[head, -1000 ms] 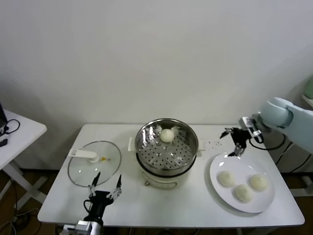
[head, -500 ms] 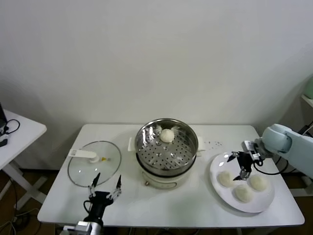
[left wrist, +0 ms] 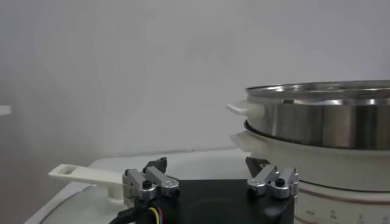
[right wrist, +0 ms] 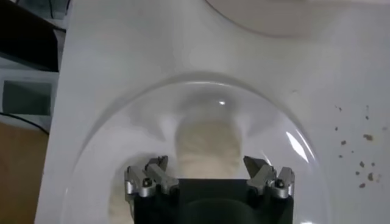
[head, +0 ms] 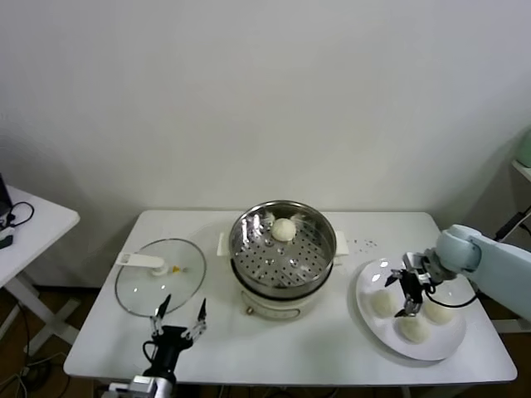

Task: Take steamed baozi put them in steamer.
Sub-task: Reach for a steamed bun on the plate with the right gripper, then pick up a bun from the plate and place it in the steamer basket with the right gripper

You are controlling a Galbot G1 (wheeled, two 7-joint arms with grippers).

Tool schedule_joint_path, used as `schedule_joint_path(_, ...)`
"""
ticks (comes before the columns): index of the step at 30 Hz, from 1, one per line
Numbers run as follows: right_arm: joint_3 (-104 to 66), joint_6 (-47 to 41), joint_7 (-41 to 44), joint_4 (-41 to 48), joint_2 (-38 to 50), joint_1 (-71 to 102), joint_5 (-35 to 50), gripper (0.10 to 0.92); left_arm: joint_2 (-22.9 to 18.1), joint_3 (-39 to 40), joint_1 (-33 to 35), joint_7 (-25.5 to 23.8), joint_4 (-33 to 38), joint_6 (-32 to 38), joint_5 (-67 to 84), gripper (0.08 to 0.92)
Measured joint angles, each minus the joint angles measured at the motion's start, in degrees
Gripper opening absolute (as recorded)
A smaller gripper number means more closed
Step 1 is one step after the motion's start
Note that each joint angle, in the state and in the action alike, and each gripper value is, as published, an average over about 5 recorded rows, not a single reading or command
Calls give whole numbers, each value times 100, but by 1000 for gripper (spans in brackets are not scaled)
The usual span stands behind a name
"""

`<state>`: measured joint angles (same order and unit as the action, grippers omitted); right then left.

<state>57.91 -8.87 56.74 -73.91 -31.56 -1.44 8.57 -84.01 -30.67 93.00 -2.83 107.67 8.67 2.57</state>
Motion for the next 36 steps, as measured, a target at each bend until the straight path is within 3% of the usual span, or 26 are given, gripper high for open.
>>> schedule_joint_path(10,-25,-22,1,230,-267,65,-75,821,9,-12,-29,0,-36,-6,2,823)
schedule_joint_path(36,-97,-42,121,295,-292,127,-74,684,45,-21,-24,2,-32,-29,-10,823)
